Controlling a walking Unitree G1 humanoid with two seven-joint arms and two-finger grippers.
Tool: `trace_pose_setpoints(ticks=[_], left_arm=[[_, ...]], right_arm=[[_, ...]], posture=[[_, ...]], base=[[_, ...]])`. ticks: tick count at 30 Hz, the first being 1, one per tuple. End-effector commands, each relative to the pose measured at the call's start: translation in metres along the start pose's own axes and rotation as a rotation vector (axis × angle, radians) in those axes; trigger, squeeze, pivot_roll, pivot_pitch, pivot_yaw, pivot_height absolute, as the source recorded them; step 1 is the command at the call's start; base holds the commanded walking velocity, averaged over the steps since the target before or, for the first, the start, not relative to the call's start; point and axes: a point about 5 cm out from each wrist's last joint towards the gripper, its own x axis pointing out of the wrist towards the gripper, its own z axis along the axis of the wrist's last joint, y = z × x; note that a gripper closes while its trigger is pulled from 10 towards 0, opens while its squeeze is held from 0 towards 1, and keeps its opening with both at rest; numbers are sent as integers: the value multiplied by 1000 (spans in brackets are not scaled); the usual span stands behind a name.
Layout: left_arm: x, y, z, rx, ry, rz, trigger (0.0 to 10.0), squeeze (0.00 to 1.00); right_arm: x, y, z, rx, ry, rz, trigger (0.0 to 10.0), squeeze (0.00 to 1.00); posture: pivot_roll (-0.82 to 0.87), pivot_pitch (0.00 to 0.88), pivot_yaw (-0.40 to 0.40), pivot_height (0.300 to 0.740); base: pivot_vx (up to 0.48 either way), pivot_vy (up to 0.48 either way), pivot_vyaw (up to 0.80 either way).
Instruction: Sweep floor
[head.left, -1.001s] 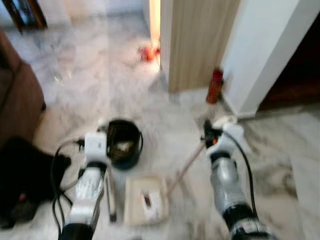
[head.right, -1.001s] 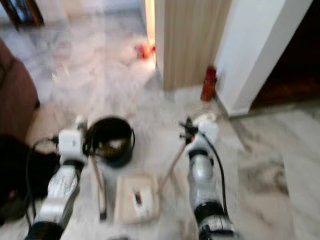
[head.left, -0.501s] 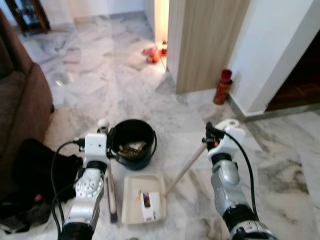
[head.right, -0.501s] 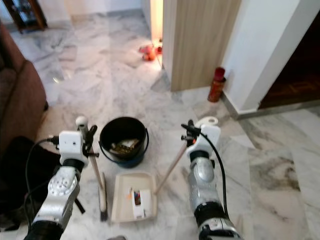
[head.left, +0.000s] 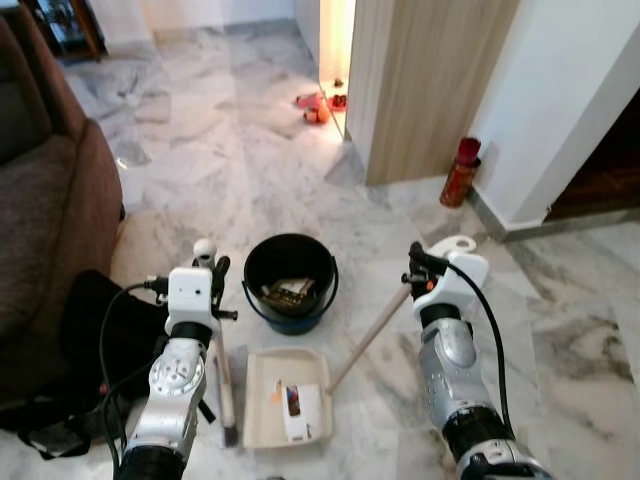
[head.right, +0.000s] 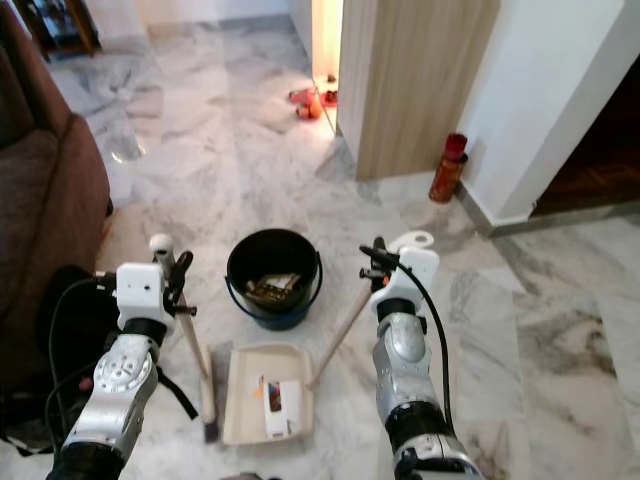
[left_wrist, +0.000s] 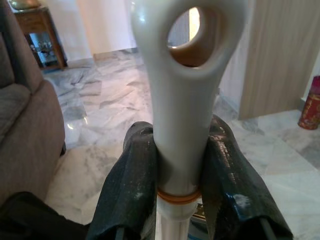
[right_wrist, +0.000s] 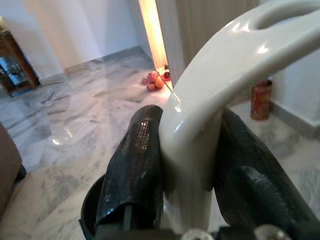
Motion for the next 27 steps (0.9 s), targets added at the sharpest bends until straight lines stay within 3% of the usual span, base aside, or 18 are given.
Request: trace_pose_setpoints(ticks=[1, 8, 19, 27], left_arm=[[3, -1, 10, 16, -58, -8, 10000, 0], [2, -2, 10, 20, -57, -12, 10000, 0], [3, -2, 10, 22, -58, -18, 10000, 0], [2, -2, 10, 24, -55, -16, 10000, 0]], right_arm=[[5, -3, 13, 8, -64, -13, 10000, 0], [6, -4, 20, 10, -92, -21, 10000, 0], [13, -2, 50, 19, -204, -16, 10000, 0], [7, -4, 56, 15, -220, -9, 10000, 0]], posture=[[145, 48, 1, 740], [147, 36, 1, 740], [142, 40, 2, 740], [142, 50, 4, 740]], base=[[0, 0, 0], [0, 0, 0], [0, 0, 0], [0, 0, 0]])
